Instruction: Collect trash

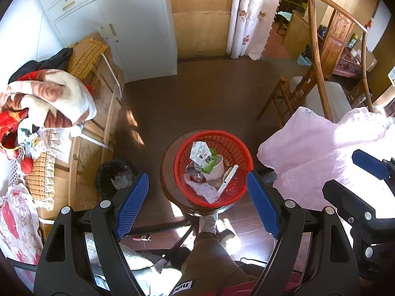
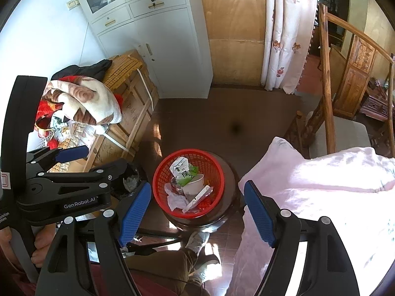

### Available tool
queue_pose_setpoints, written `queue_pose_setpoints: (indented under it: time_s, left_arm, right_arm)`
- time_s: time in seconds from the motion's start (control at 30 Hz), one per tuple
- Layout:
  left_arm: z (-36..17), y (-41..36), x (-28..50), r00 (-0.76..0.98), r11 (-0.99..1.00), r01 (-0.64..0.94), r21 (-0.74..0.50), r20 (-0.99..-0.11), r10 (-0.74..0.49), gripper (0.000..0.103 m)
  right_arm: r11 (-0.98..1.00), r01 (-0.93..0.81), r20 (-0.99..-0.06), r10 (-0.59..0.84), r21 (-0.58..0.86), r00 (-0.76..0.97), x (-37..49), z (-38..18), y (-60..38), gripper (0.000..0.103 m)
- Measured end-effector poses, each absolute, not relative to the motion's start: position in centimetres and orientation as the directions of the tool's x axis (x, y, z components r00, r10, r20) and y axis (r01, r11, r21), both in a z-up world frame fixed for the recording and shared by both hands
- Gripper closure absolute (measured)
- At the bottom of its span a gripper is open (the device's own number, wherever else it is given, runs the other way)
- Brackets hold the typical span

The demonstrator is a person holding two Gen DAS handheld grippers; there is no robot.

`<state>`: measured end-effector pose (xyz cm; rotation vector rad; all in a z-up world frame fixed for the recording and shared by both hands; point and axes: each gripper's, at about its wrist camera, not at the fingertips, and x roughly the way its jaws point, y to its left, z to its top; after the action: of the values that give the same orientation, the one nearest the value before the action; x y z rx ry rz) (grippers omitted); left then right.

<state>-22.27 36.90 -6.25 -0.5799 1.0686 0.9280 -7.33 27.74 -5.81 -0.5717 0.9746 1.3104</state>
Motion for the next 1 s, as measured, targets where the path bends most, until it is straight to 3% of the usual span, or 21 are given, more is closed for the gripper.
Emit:
queue_pose_setpoints:
  time_s: [1.0]
  left_arm:
    - [-6.7,37.0,-21.2,0.165,0.528,-0.848,0.043,-0.926,0.340,0.023]
  right_arm:
    - [0.215,-0.961,-0.849,0.527,0.176,-0.038,-7.0,-5.9,27.8,0.026]
